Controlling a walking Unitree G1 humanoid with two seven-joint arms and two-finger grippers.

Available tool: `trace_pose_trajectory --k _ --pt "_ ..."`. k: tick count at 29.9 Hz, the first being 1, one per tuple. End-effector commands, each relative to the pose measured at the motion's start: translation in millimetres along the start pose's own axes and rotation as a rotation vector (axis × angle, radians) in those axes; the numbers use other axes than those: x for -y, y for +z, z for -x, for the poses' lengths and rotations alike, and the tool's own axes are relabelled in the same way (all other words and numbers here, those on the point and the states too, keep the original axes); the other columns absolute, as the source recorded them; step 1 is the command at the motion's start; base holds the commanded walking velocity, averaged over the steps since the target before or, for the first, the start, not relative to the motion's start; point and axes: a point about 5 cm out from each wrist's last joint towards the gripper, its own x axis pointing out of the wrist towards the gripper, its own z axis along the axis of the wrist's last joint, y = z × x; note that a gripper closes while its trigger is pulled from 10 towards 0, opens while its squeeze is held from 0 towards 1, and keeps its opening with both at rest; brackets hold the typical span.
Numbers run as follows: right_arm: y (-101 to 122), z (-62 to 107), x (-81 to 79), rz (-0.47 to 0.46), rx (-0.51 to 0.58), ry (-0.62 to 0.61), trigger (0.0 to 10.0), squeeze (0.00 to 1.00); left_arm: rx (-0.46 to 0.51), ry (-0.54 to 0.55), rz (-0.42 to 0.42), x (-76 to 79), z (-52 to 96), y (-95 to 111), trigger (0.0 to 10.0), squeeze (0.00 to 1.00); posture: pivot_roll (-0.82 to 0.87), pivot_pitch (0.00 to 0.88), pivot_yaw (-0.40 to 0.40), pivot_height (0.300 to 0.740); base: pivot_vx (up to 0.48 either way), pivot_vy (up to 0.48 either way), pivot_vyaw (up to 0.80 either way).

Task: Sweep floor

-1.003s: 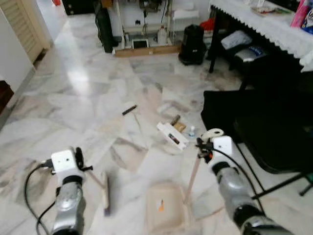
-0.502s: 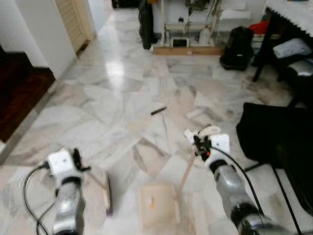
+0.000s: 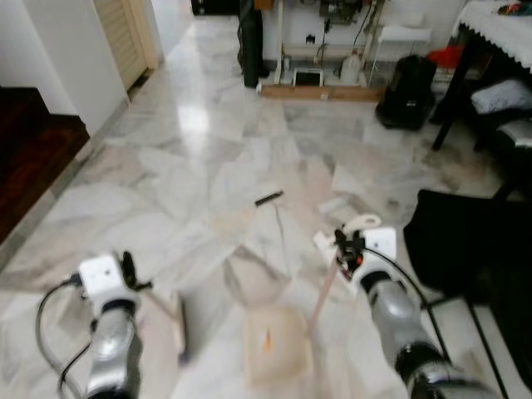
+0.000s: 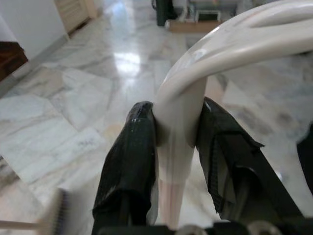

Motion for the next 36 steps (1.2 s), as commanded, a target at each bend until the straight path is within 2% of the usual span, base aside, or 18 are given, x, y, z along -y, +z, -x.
trace_pose_trajectory --k 1,36 --pt "15.2 -7.3 -4.5 0.005 0.064 0.014 10.0 0.0 0.059 0.008 -0.016 -4.9 -4.7 12.2 10.0 0.0 -0.08 0.012 0.029 0.74 0.304 0.0 0.0" --pt "16.5 -8.8 -8.3 -0.006 0.071 0.021 10.0 0.0 0.074 0.002 -0.011 -3.8 -7.1 17.2 10.0 0.0 -0.07 0.032 0.03 0.74 0.315 0.0 0.0"
